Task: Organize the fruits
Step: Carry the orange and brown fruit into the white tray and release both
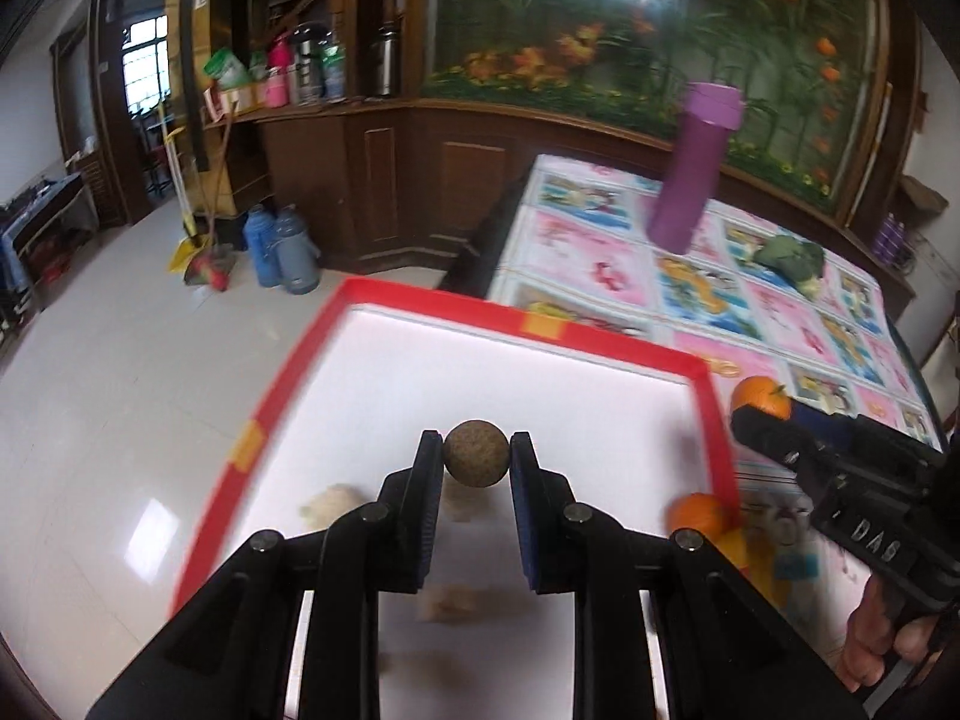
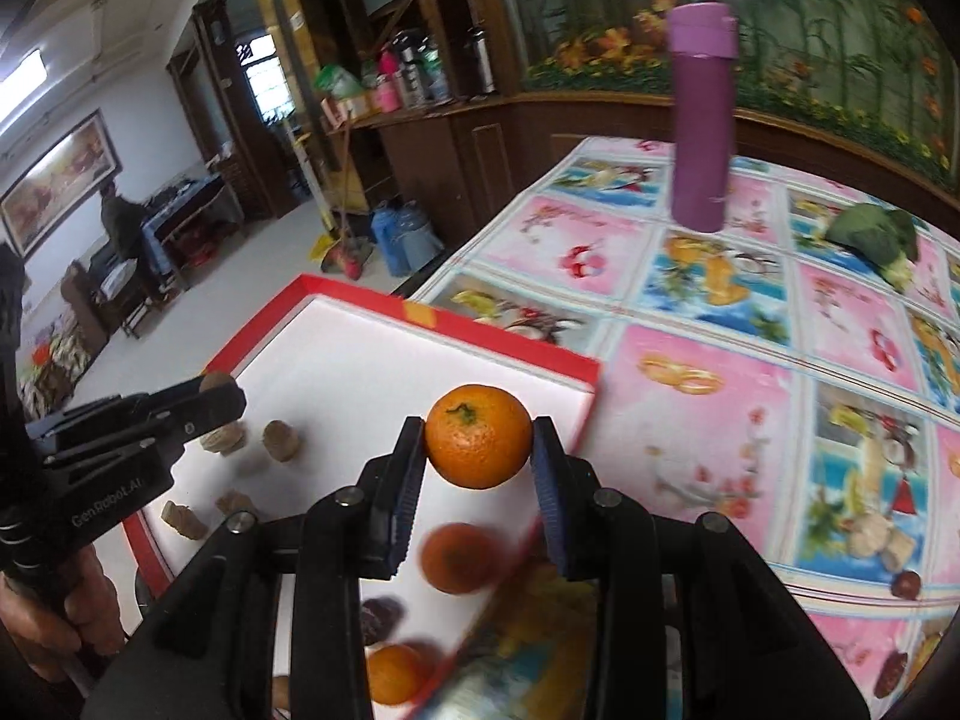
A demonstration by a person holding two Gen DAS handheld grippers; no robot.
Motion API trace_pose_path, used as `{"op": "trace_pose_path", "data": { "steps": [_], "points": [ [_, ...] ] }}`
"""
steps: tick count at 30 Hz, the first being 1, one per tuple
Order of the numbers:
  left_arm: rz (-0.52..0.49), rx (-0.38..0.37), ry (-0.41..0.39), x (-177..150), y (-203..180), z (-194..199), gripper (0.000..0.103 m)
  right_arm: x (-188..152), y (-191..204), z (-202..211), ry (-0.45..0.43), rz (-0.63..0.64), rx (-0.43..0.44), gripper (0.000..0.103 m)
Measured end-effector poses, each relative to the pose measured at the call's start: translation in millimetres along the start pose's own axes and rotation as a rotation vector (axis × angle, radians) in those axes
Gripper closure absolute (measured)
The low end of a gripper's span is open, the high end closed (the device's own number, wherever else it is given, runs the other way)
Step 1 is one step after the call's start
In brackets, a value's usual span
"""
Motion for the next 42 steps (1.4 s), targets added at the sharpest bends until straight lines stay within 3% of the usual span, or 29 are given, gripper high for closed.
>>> {"op": "trace_pose_path", "data": {
  "steps": [10, 17, 28, 29, 31, 32, 38, 42],
  "points": [
    [-0.047, 0.014, 0.109, 30, 20, -42, 0.082, 3, 43, -39, 0.08, 0.078, 0.012, 0.065],
    [-0.02, -0.013, 0.206, 24, 31, -66, 0.082, -3, 50, -54, 0.145, 0.086, 0.035, 0.065],
    [0.01, 0.002, 0.259, 22, 38, -74, 0.079, -9, 52, -60, 0.193, 0.105, 0.021, 0.063],
    [0.009, 0.001, 0.26, 22, 38, -74, 0.077, -9, 51, -60, 0.2, 0.104, 0.029, 0.062],
    [0.016, 0.036, 0.257, 21, 39, -70, 0.053, -8, 47, -56, 0.201, 0.079, 0.053, 0.062],
    [0.017, 0.046, 0.243, 21, 38, -67, 0.048, -7, 44, -51, 0.193, 0.061, 0.068, 0.061],
    [0.027, 0.052, 0.121, 22, 26, -26, 0.046, -1, 14, -5, 0.08, -0.022, 0.092, 0.056],
    [-0.014, -0.025, 0.086, 12, -11, -5, 0.044, -12, -18, 25, 0.036, -0.067, 0.068, 0.056]
  ]
}}
Point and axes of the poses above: each gripper's, at about its wrist camera, not at the fingertips, and z roughly against the way its jaws point, y to its left, x to its top, the point moved 5 cm from there along -z, roughly the way its jaws point, and after that the axes turned 10 degrees about -x, right-handed, at the moved point
